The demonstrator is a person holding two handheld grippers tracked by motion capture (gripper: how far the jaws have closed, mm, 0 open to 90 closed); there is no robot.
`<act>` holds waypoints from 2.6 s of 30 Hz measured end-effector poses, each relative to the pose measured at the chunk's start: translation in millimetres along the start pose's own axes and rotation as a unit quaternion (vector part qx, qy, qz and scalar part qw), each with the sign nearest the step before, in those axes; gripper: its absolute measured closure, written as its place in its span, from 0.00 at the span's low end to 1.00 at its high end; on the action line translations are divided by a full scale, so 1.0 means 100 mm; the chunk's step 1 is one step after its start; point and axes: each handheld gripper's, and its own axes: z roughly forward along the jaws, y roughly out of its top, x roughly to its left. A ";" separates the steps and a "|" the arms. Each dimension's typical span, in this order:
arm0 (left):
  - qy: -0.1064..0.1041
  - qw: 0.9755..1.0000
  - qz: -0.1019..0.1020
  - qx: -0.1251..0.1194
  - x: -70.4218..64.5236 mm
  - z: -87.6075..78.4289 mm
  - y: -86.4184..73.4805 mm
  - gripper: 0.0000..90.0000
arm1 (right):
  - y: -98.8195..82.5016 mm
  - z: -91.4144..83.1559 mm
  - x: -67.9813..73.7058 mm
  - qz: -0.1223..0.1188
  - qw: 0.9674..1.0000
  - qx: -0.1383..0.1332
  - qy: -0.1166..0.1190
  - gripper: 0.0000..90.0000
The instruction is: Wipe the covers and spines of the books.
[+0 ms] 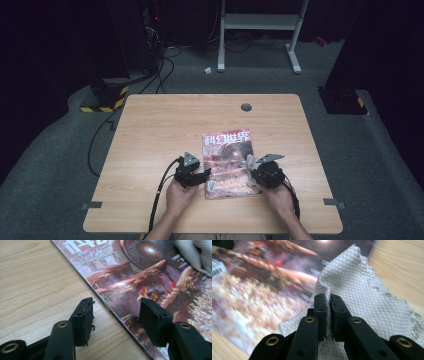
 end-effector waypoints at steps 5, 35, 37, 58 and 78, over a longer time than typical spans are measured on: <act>0.000 1.000 0.000 0.000 0.00 0.00 0.00 0.50 | 0.06 0.04 0.19 -0.020 1.000 0.005 0.003 0.93; 0.000 1.000 0.000 0.000 0.00 0.00 0.00 0.50 | 0.07 0.05 0.15 -0.008 1.000 0.007 -0.002 0.93; 0.000 1.000 0.000 0.000 0.00 0.00 0.00 0.50 | 0.13 0.10 0.27 -0.017 1.000 0.006 0.012 0.93; -0.001 1.000 -0.005 -0.001 0.01 -0.01 0.00 0.52 | 0.33 0.28 0.25 -0.016 1.000 -0.005 0.009 0.93; 0.026 0.999 -0.028 -0.005 0.05 -0.03 -0.01 0.50 | 0.73 0.57 1.01 -0.089 0.994 0.021 0.060 0.93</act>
